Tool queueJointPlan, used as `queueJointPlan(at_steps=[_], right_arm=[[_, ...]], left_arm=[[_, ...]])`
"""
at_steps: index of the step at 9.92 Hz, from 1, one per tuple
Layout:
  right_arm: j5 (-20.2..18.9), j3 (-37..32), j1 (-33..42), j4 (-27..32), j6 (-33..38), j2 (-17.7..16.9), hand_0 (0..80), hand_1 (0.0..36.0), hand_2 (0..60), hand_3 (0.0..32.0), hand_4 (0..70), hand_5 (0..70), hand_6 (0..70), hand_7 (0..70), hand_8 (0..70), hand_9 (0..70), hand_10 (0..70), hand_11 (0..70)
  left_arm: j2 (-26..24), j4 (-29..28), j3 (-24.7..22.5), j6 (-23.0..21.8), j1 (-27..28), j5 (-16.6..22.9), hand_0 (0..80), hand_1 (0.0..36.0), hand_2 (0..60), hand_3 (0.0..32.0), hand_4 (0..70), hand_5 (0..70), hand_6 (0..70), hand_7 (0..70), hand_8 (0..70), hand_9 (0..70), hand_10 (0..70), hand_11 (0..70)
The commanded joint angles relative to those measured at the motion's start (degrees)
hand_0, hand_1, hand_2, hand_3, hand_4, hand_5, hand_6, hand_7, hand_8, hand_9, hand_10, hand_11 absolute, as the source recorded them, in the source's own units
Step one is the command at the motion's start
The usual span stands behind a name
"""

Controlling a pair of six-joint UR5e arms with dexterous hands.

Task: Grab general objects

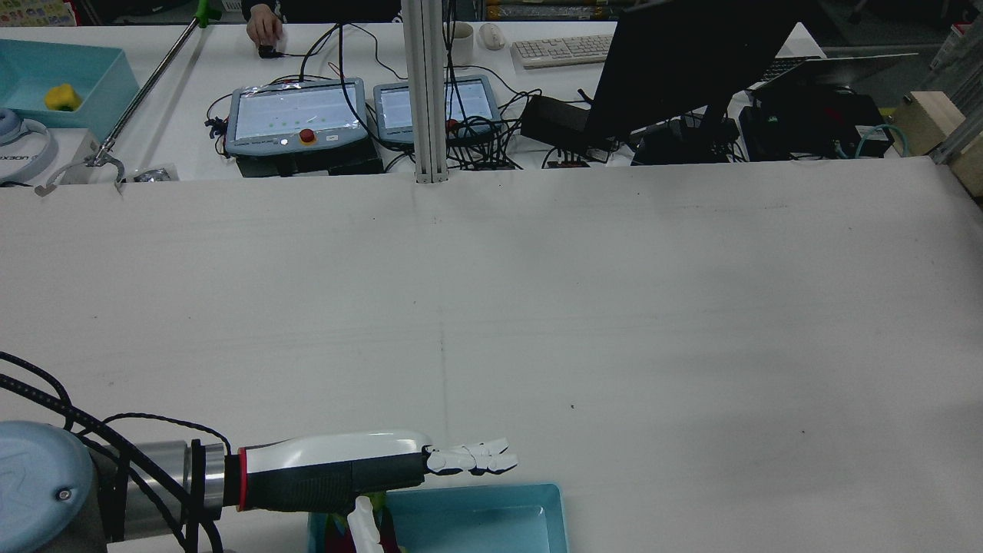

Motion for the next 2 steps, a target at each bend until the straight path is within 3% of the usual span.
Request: queueJointPlan(at_steps=[1,2], right_arm=[[0.0,0.0,0.0,0.0,0.0,0.0,0.0,0.0,0.0,0.0,0.0,0.0,0.0,0.0,0.0,0.0,0.0,0.0],[0.0,0.0,0.0,0.0,0.0,0.0,0.0,0.0,0.0,0.0,0.0,0.0,0.0,0.0,0.0,0.0,0.0,0.0]], left_arm=[[-0.16,-2.68,2.3,-0.39,-16.8,5.45,50.5,17.3,0.0,25.6,0.0,0.0,0.0,0.0,0.0,0.0,0.0,0.0],[0.54,-8.0,4.91,-3.7,-22.79,7.14,51.2,18.0,0.0,32.0,0.0,0.0,0.0,0.7,0.0,0.0,0.0,0.0]])
